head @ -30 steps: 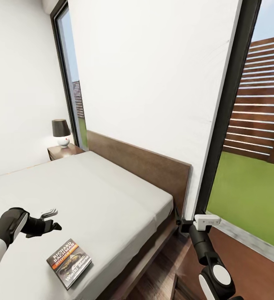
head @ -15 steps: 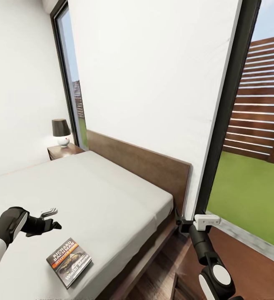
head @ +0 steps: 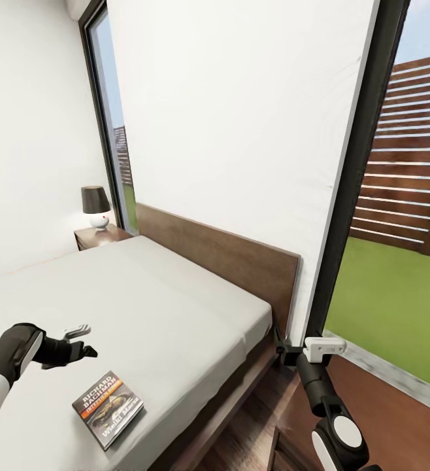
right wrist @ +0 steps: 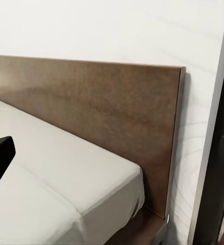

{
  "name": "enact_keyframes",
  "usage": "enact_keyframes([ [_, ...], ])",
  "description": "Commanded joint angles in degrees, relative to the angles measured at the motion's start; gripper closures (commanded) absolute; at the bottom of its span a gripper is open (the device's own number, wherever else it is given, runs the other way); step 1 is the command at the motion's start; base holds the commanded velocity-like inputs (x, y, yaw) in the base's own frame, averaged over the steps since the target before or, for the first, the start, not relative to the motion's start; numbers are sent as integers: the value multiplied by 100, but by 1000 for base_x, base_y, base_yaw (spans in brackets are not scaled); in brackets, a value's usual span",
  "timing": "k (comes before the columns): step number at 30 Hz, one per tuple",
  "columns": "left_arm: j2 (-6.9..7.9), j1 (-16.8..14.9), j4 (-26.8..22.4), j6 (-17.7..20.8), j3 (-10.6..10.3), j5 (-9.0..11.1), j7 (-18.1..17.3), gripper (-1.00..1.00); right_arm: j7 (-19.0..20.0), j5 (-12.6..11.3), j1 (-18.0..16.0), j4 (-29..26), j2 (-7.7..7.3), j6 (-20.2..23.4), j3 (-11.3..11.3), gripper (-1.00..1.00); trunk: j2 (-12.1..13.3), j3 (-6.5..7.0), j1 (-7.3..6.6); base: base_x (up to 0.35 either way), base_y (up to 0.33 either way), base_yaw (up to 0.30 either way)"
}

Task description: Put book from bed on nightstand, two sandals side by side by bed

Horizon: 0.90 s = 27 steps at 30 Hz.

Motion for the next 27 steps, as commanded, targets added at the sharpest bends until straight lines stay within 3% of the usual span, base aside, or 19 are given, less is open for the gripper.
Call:
enact_keyframes([
  [1, 6, -4, -7, 25, 36, -61, -82, -100, -41, -41, -5, -3, -7, -4, 18, -100, -3, -6, -1, 0, 0, 0],
  [15, 112, -3, -11, 33, 36, -62, -512, -100, -41, -43, -5, 15, -7, 0, 18, -100, -3, -6, -1, 0, 0, 0],
  [20, 296, -3, -11, 24, 35, -67, -1045, -100, -41, -44, -5, 21, -7, 0, 18, -100, -3, -6, -1, 0, 0, 0],
  [27, 532, -3, -13, 19, 34, -74, -1449, -100, -41, -44, -5, 25, -7, -1, 21, -100, -3, -6, -1, 0, 0, 0],
])
